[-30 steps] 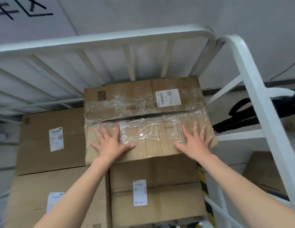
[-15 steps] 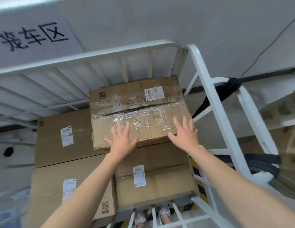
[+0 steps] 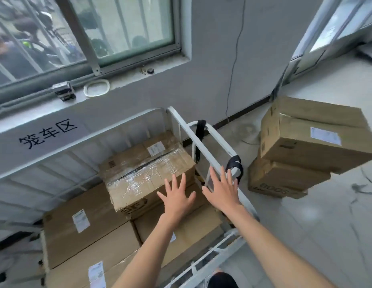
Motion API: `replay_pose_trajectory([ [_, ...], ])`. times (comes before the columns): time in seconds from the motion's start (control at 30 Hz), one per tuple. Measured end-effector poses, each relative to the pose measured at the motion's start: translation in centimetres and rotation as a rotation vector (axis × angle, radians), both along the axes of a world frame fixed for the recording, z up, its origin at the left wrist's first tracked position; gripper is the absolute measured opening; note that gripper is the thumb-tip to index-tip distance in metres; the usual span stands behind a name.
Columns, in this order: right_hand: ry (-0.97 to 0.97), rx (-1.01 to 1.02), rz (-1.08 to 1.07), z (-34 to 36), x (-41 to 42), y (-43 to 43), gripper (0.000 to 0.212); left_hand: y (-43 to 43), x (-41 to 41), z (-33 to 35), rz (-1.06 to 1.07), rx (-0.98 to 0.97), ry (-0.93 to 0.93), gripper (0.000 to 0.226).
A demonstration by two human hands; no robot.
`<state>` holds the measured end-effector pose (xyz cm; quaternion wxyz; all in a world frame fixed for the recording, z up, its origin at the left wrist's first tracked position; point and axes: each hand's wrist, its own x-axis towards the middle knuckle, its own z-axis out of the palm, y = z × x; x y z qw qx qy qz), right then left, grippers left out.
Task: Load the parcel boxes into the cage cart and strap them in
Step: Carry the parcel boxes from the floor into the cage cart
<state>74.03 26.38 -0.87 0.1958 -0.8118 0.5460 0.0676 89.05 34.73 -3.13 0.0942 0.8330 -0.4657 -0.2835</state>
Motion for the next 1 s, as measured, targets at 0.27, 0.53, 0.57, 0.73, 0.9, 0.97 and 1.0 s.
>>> replay_pose_trajectory([
  [0.27,-0.053,-0.08,-0.373,5.4,-15.8,-0.2,0.08,-6.3,-14.2,6.4,-0.34,-0.144,0.026,0.079],
  [0.53,-0.088,-0.139,-0.544,6.6,-29.1,-4.7,0.081,-13.7,-28.8,9.8,-0.531,-0.171,-0.017,0.08],
  [0.57,-0.101,-0.127,-0.556,6.6,-30.8,-5.5,0.082,-14.7,-30.4,10.0,-0.534,-0.165,-0.018,0.081],
  [0.73,-0.16,-0.153,-0.574,6.6,-38.3,-10.6,0.081,-19.5,-38.1,9.9,-0.503,-0.172,-0.014,0.079],
  [0.9,-0.174,-0.144,-0.562,6.7,-43.3,-15.7,0.081,-23.6,-43.0,9.6,-0.463,-0.17,0.005,0.08],
  [0.97,-0.187,-0.128,-0.555,6.5,-44.6,-17.5,0.08,-25.2,-43.9,9.4,-0.44,-0.157,0.011,0.081],
  [1.0,-0.193,-0.12,-0.552,6.3,-45.1,-18.5,0.08,-26.1,-44.1,9.2,-0.428,-0.147,0.013,0.081],
])
